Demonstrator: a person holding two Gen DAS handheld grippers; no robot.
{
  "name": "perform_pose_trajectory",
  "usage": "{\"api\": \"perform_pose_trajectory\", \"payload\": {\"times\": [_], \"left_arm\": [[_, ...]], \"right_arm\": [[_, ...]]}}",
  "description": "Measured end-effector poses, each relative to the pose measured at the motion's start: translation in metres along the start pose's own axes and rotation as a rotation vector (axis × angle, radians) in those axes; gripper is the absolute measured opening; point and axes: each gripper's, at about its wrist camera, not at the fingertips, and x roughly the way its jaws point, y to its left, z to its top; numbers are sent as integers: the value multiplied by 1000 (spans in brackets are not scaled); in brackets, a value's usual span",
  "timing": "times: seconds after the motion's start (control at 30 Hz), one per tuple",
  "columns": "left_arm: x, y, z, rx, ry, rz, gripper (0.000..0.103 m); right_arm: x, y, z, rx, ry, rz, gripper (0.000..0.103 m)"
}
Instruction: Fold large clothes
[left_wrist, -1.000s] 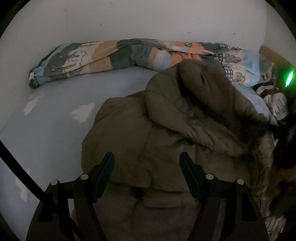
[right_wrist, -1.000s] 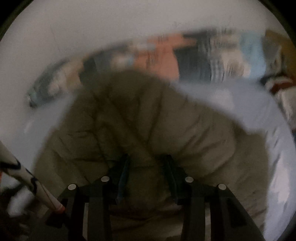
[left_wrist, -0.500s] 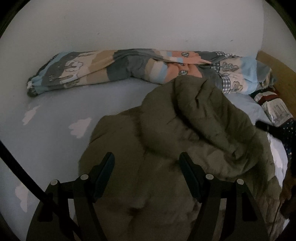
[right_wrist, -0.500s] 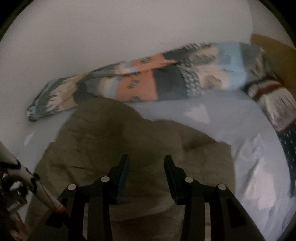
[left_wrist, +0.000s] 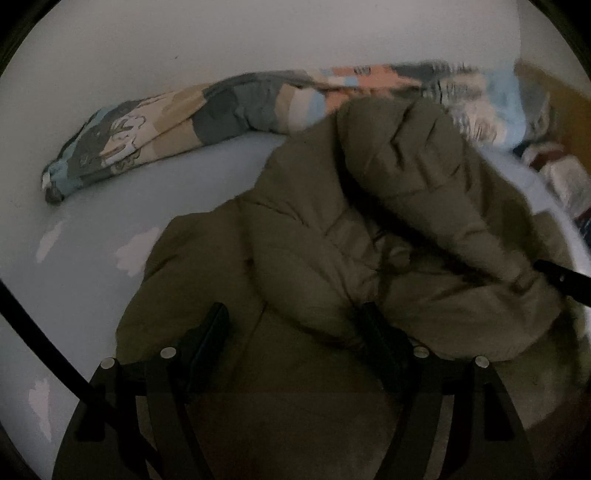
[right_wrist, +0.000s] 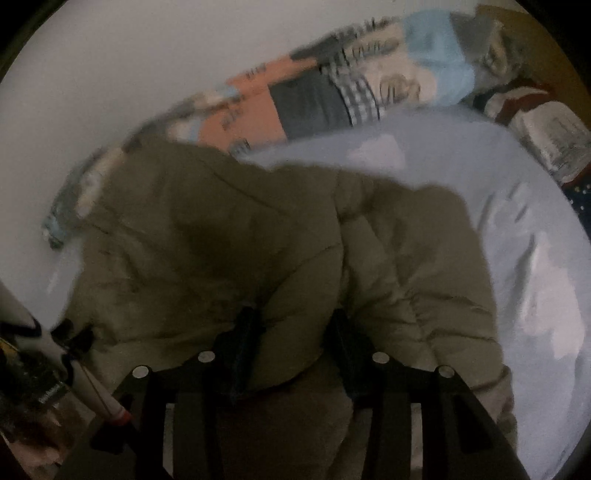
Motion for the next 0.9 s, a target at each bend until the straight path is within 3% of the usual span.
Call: {"api": "perform_pose_trajectory", "payload": {"times": [0.17,0.27,0.37,0.63,0.9], "left_arm": [[-52,5,-6,-24,-42,-24,73],[-84,7,-21,-19,-48,-34,73],[-111,11,-45,-7,-22,-55,73],[-188,27,-144,32,-7,-44,73],[-207,47,-239,3,82,33,73]], "right_arm": [[-41,43,-13,-69,-58,11,47],[-47,65,-34,-87,11,42,47],[-59,74,-64,-119,48,-5,47],[-139,80,-131,-76,48,51,49],[-193,85,-224,-122,72,13,53]]}}
